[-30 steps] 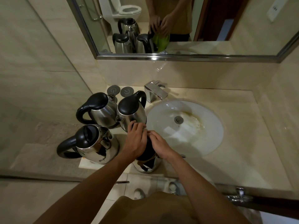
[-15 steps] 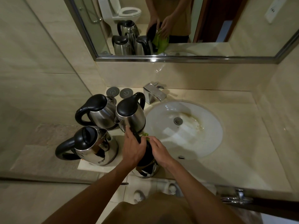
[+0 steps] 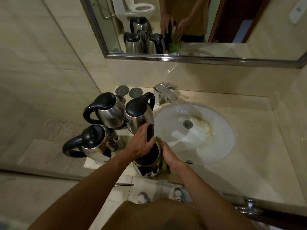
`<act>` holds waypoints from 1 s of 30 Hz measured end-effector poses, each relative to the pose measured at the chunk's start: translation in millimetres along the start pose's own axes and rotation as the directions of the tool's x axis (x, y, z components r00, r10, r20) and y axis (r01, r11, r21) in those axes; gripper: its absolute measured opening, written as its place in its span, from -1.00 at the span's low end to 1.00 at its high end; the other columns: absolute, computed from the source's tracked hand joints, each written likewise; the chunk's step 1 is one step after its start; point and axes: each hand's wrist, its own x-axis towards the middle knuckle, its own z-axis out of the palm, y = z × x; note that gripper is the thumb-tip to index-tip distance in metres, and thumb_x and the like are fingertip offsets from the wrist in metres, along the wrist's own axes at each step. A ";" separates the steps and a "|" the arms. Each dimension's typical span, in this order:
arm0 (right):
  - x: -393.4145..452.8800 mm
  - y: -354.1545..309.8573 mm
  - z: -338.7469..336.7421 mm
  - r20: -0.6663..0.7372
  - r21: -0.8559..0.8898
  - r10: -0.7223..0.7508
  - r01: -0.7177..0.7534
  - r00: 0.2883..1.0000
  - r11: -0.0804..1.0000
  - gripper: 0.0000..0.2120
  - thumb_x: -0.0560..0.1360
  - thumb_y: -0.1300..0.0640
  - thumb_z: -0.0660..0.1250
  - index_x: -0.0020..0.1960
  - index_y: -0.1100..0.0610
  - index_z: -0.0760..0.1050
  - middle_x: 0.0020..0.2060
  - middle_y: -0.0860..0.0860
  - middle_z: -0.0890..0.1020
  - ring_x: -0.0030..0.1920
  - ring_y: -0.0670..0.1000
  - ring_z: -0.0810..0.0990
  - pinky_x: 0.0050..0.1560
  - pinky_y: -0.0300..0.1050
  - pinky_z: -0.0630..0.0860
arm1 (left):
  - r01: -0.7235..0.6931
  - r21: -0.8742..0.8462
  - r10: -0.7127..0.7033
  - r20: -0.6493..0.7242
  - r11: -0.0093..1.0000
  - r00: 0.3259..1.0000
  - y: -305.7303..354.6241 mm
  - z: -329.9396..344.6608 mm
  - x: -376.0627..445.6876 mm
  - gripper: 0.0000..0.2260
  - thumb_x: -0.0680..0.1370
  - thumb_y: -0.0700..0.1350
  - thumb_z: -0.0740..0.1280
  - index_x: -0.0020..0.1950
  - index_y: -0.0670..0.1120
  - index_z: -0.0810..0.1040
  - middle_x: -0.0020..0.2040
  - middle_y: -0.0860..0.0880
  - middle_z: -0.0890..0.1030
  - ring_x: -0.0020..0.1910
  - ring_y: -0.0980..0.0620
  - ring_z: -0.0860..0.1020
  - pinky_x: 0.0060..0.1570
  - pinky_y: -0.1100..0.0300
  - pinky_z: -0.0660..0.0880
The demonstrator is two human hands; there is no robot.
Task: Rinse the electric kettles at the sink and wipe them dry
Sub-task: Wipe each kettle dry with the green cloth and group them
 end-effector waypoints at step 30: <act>29.9 -15.3 -9.7 0.102 -0.309 -0.028 0.058 0.994 0.949 -0.52 0.61 -0.25 0.05 0.42 -0.12 0.44 0.39 -0.02 0.51 0.38 0.06 0.46 0.43 0.11 0.37 | 0.129 -0.144 -0.156 -0.194 0.981 0.969 20.3 5.3 -2.5 -0.60 0.63 0.06 0.15 0.45 -0.01 0.27 0.15 -0.09 0.56 -0.04 -0.04 0.56 0.00 0.02 0.56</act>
